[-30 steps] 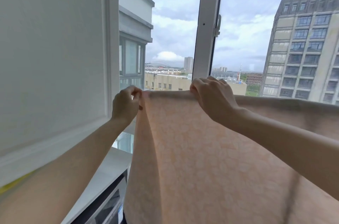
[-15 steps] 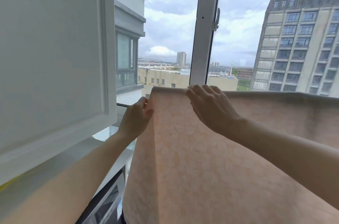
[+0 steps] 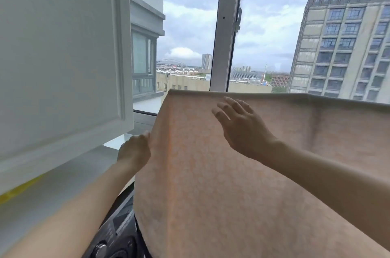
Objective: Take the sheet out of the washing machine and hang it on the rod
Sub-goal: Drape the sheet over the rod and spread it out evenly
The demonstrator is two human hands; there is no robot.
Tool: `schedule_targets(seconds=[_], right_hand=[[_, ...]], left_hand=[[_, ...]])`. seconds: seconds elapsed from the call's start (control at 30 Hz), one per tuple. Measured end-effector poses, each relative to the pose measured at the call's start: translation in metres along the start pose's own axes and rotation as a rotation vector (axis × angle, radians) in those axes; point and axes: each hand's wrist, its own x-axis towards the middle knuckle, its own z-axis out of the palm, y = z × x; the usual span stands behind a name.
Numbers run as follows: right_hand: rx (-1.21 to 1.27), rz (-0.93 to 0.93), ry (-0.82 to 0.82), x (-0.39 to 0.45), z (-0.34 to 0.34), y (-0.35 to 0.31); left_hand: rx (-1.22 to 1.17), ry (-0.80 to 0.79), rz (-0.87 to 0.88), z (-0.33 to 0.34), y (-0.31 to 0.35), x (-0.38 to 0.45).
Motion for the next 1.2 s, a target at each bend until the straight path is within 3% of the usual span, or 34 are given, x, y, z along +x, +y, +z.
schedule_targets(seconds=[0.17,0.47,0.67,0.9,1.2], right_hand=[[0.001,0.051,-0.048,-0.064,-0.041,0.006],[-0.009,0.090,-0.124,-0.234,-0.157,0.016],[0.040,0.096,-0.171,-0.274,-0.198,0.000],[0.127,0.019,-0.163,-0.249,-0.206,-0.063],[0.282,-0.139,-0.113,-0.157,-0.168,-0.198]], left_hand=[[0.051,-0.036,-0.061,-0.022,0.012,-0.053],[-0.049,-0.054,0.031,-0.047,0.129,-0.239],[-0.119,-0.036,0.072,-0.075,0.158,-0.327],[-0.020,0.000,0.047,-0.114,0.117,-0.374],[0.111,0.004,-0.129,-0.153,-0.019,-0.397]])
